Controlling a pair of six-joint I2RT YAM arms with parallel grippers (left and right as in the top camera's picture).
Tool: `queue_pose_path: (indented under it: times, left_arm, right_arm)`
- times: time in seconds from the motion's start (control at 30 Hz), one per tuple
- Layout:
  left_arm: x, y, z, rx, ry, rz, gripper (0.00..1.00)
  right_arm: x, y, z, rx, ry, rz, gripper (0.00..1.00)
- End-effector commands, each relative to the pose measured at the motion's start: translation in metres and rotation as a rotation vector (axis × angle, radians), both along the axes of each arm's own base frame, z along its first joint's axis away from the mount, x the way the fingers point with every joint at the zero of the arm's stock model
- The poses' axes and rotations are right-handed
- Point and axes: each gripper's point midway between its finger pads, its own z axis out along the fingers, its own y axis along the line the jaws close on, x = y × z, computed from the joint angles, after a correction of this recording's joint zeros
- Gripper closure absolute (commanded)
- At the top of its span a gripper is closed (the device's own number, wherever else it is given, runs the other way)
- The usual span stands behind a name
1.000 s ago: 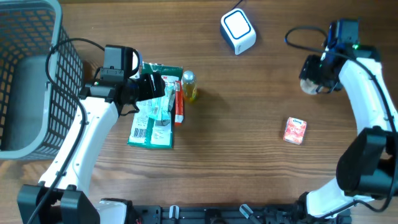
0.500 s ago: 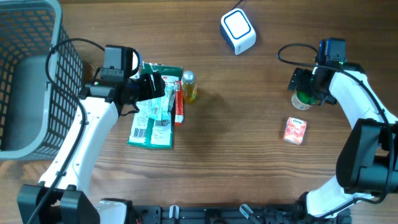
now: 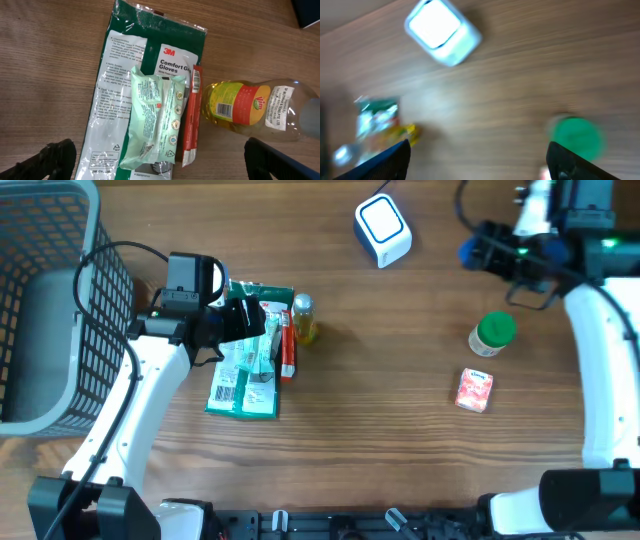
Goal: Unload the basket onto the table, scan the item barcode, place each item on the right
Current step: 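Move the right gripper left over the yellow Vim bottle and grasp it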
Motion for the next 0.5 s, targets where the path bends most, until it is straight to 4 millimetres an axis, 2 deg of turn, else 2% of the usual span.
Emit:
queue_pose_path:
  times: [0.0,0.07,0.17,0.2,0.27,0.33,0.4,0.47]
  left_arm:
    - [0.003,-0.001,0.005,-0.017,-0.011,0.009,0.0]
    - [0.003,-0.001,0.005,-0.017,-0.011,0.009,0.0]
    - [0.003,-0.001,0.005,-0.017,-0.011,0.009,0.0]
    - [0.003,-0.001,0.005,-0.017,-0.011,0.009,0.0]
    - [0.003,-0.001,0.005,-0.017,-0.011,0.009,0.0]
    - [0.003,-0.001,0.005,-0.017,-0.011,0.009,0.0]
    - [0.003,-0.001,0.005,-0.017,-0.011,0.009,0.0]
    - [0.003,-0.001,0.005,-0.017,-0.011,0.009,0.0]
  right_arm:
    - [-0.009,0.075,-0.003,0.1,0.028,0.132,0.11]
    - [-0.013,0.12,-0.006,0.12,0.009,0.207,0.07]
    - [-0.015,0.166,-0.017,0.101,0.002,0.219,0.07]
    - [-0.016,0.189,-0.024,0.083,-0.013,0.257,0.07]
    - [-0.016,0.217,-0.034,0.082,-0.025,0.309,0.07]
    - [-0.015,0.24,-0.048,0.083,-0.026,0.35,0.06]
    - [-0.014,0.255,-0.064,0.08,-0.012,0.371,0.05]
    - [-0.013,0.261,-0.077,0.075,0.006,0.375,0.05]
